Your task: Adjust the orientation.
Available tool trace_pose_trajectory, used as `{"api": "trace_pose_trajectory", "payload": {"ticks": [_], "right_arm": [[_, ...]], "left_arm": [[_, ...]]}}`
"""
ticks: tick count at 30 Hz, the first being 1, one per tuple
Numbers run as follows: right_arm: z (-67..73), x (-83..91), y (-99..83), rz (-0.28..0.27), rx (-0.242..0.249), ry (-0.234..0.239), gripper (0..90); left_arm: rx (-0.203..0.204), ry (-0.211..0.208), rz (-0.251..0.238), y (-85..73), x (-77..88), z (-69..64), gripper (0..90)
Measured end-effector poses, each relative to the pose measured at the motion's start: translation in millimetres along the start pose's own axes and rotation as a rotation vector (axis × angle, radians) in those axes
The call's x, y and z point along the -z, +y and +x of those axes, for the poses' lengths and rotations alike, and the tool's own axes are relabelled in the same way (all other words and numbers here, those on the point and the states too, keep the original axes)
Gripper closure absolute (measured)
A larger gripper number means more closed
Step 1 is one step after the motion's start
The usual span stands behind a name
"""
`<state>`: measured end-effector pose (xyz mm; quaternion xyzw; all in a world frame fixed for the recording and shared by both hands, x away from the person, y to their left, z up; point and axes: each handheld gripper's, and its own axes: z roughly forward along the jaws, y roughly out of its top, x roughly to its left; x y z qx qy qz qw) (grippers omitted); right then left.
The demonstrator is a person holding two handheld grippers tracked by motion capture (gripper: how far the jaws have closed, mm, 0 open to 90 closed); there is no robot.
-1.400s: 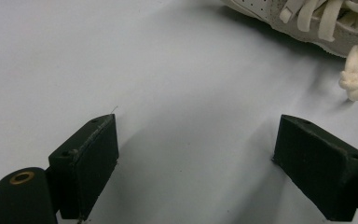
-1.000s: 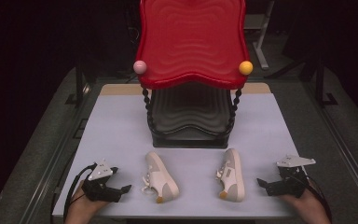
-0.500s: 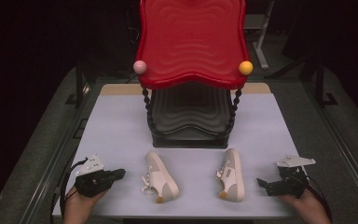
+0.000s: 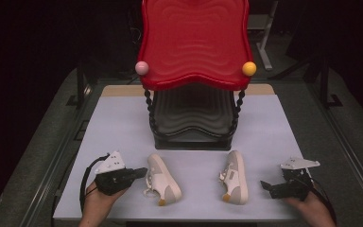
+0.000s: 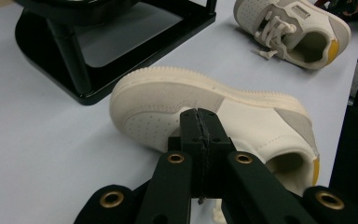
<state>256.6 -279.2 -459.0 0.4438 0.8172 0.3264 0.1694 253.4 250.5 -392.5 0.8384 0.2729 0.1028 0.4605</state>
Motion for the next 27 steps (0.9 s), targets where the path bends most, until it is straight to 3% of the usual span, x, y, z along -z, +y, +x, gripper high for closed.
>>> {"api": "trace_pose_trajectory", "payload": {"ticks": [15,27], "right_arm": [[0.0,-0.1,0.0,0.0,-0.001,0.001,0.0],[0.0,0.0,0.0,0.0,0.0,0.0,0.0]], "left_arm": [[-0.016,-0.029,0.041,-1.5,-19.5,-4.8,89.7],[-0.035,-0.046,0.034,15.0,-34.6,-4.8,89.7]]}}
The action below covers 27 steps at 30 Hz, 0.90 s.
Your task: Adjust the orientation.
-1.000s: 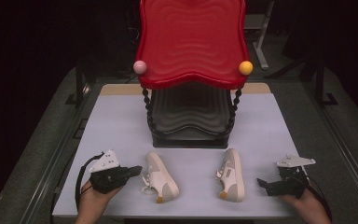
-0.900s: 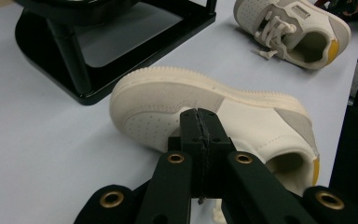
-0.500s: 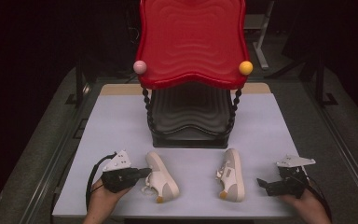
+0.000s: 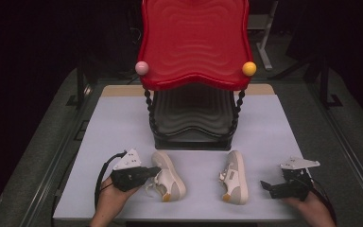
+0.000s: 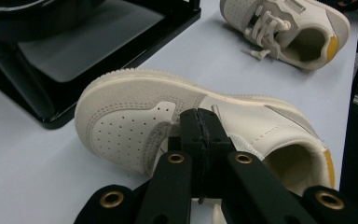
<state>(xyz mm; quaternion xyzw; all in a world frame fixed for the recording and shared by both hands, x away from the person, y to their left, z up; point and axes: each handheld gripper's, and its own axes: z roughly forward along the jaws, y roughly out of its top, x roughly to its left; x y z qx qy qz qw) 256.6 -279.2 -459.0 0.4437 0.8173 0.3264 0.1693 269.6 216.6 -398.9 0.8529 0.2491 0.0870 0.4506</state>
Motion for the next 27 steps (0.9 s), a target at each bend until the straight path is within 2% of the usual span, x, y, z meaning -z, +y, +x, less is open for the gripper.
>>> {"api": "trace_pose_trajectory", "payload": {"ticks": [4,8,12,21,24,27], "right_arm": [[0.0,0.0,0.0,0.0,0.0,0.0,0.0],[0.0,0.0,0.0,0.0,-0.001,0.0,0.0],[0.0,0.0,-0.1,-0.001,0.0,0.0,0.0],[0.0,0.0,-0.2,-0.002,-0.001,0.001,0.0],[0.0,0.0,-0.2,-0.002,-0.001,0.001,0.0],[0.0,0.0,-0.1,-0.002,-0.001,0.001,0.0]], "left_arm": [[0.011,-0.012,-0.01,6.6,-8.3,2.4,89.8],[0.001,-0.016,-0.005,15.4,-19.4,3.5,89.9],[-0.008,-0.018,0.008,23.3,-32.4,4.6,89.9],[0.008,-0.023,0.031,31.4,-62.7,7.3,89.9],[0.018,-0.024,0.03,33.4,-64.1,7.3,89.8],[0.046,-0.039,0.0,36.6,-56.9,8.0,89.7]]}}
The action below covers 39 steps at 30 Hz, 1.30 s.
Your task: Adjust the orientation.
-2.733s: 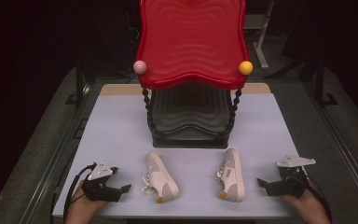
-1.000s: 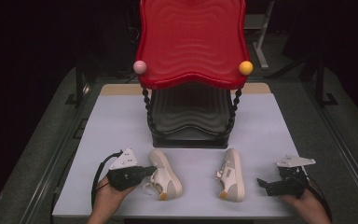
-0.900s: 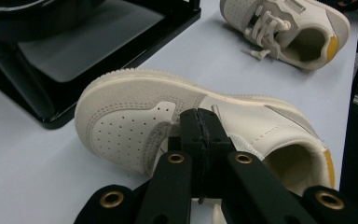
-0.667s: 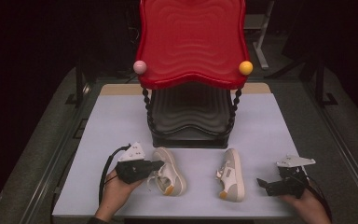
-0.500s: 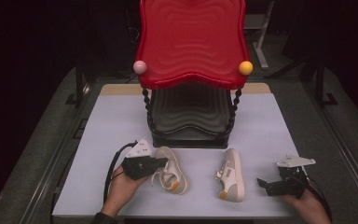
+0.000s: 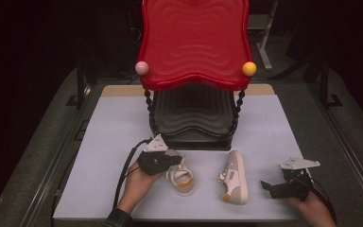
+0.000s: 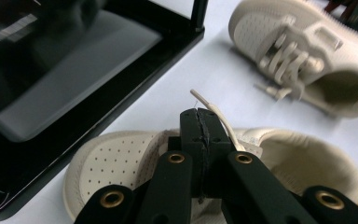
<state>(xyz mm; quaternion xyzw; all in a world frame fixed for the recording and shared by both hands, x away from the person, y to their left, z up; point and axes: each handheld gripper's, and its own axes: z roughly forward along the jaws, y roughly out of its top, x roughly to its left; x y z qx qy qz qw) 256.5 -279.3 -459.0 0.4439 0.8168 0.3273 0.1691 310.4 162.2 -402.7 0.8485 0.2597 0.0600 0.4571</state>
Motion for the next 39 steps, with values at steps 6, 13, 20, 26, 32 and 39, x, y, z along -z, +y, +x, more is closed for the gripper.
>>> {"api": "trace_pose_trajectory", "payload": {"ticks": [6,13,20,26,32,39], "right_arm": [[0.0,0.0,0.0,0.0,0.0,-0.001,0.0],[0.0,0.0,-0.1,-0.001,0.001,0.0,0.0],[0.0,0.0,-0.1,-0.001,0.001,0.0,0.0],[0.0,0.0,-0.1,-0.001,0.001,0.0,0.0],[0.0,0.0,-0.1,-0.001,0.001,0.0,0.0],[0.0,0.0,-0.1,-0.002,0.001,0.0,0.0]], "left_arm": [[-0.019,-0.014,0.005,6.6,11.7,-12.9,82.7],[-0.021,-0.09,0.002,10.6,17.0,-31.4,72.6],[-0.035,-0.122,0.038,3.5,10.2,-44.6,70.7],[-0.035,-0.143,0.058,-3.5,6.1,-48.0,69.7],[-0.039,-0.154,0.091,-7.6,-3.4,-50.1,69.3],[-0.048,-0.148,0.132,-11.6,-9.7,-50.0,70.2]]}}
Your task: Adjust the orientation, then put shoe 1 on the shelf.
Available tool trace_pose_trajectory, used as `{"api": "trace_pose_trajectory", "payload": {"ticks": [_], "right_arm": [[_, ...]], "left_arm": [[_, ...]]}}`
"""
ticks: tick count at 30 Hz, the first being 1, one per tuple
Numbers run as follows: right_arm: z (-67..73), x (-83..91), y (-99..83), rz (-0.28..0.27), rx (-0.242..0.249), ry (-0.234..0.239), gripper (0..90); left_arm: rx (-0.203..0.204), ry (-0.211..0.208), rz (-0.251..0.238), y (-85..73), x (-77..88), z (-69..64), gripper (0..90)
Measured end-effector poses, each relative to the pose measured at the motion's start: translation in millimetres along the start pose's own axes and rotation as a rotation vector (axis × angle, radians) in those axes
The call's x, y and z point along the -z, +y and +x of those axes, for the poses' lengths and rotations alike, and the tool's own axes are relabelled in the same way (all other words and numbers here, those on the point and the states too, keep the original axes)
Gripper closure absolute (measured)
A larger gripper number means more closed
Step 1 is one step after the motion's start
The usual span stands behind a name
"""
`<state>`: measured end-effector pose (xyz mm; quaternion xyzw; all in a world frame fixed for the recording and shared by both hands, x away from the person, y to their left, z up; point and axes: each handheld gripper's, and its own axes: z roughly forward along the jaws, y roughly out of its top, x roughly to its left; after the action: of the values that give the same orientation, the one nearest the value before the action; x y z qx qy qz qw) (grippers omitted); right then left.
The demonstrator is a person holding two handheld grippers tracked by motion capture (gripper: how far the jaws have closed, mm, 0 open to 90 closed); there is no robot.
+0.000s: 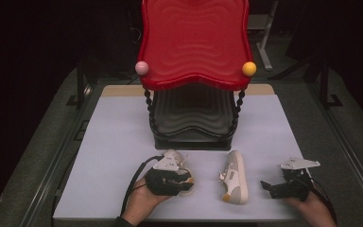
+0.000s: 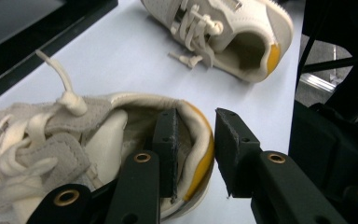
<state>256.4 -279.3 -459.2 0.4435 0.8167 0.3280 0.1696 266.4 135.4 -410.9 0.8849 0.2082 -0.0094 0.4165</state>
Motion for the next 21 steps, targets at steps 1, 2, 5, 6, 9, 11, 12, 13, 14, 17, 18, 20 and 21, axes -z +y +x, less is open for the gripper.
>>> {"api": "trace_pose_trajectory", "payload": {"ticks": [1,2,5,6,9,11,12,13,14,17,18,20,21], "right_arm": [[0.0,0.0,0.0,0.0,0.0,0.0,0.0],[0.1,0.0,0.0,0.0,0.0,0.0,0.0],[0.0,0.0,-0.1,-0.001,0.0,0.0,0.0],[0.1,0.0,-0.1,-0.001,0.0,0.0,0.0],[0.0,0.0,-0.1,-0.001,0.0,0.0,0.0],[0.0,0.0,0.0,0.0,0.0,0.0,0.0],[0.0,0.0,0.0,0.0,0.0,0.0,0.0],[0.0,0.0,0.0,0.0,-0.001,0.0,0.0],[0.0,0.0,0.0,0.0,0.0,0.0,0.0],[0.0,0.0,0.1,0.0,-0.001,0.0,0.0],[0.0,0.0,0.1,0.0,0.0,0.0,0.0],[0.0,0.0,0.1,0.001,0.0,0.0,0.0],[0.0,0.0,0.1,0.001,0.0,0.0,0.0]], "left_arm": [[0.0,-0.004,0.004,-0.3,-0.6,0.1,71.0],[-0.004,-0.002,0.006,-0.1,-0.7,-0.1,71.8],[-0.015,0.003,0.018,1.6,-0.2,-1.0,74.2],[-0.018,0.005,0.02,2.0,-0.2,-1.3,74.6],[-0.032,0.014,0.027,3.4,-0.3,-3.0,75.3],[-0.04,0.01,0.03,4.7,-0.4,-3.9,75.7],[-0.04,0.01,0.03,4.7,-0.4,-3.9,75.9],[-0.044,0.007,0.027,5.9,0.5,-4.9,76.0],[-0.044,0.002,0.024,6.6,0.9,-5.0,76.0],[-0.038,-0.013,0.012,9.0,2.2,-5.8,76.1],[-0.043,-0.015,0.011,10.3,2.7,-6.4,76.1],[-0.05,-0.017,0.007,12.9,3.8,-8.2,76.1],[-0.054,-0.019,0.005,14.5,4.6,-9.1,76.1]]}}
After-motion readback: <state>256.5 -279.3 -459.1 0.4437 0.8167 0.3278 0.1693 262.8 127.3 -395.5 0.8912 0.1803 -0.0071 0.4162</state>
